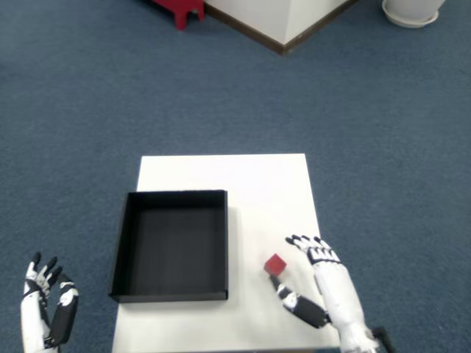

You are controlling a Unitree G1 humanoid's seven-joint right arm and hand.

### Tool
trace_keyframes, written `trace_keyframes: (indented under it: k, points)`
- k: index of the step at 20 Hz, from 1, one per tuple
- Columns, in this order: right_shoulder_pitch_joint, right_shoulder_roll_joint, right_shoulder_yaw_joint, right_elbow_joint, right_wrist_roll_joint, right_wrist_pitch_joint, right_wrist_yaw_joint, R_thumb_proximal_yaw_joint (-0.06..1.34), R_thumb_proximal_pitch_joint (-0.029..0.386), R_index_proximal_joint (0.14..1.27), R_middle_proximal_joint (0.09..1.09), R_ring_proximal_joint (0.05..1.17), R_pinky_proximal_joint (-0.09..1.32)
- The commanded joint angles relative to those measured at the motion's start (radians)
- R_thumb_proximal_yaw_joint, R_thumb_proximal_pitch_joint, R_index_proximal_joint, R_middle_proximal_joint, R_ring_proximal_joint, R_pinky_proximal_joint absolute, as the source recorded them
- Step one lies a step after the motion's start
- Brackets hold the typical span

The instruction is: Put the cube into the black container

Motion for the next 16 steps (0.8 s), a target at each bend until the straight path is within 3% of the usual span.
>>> trace_keyframes:
  k: [1, 9, 16]
  points:
    - [-0.053, 0.001, 0.029, -0.01, -0.042, 0.092, -0.136, 0.41, 0.051, 0.29, 0.21, 0.2, 0.05]
    - [-0.082, 0.045, 0.07, -0.005, -0.094, 0.222, -0.204, 0.35, 0.002, 0.28, 0.19, 0.18, 0.01]
    - [-0.073, 0.055, 0.076, 0.013, -0.1, 0.273, -0.194, 0.34, -0.008, 0.3, 0.19, 0.18, 0.0]
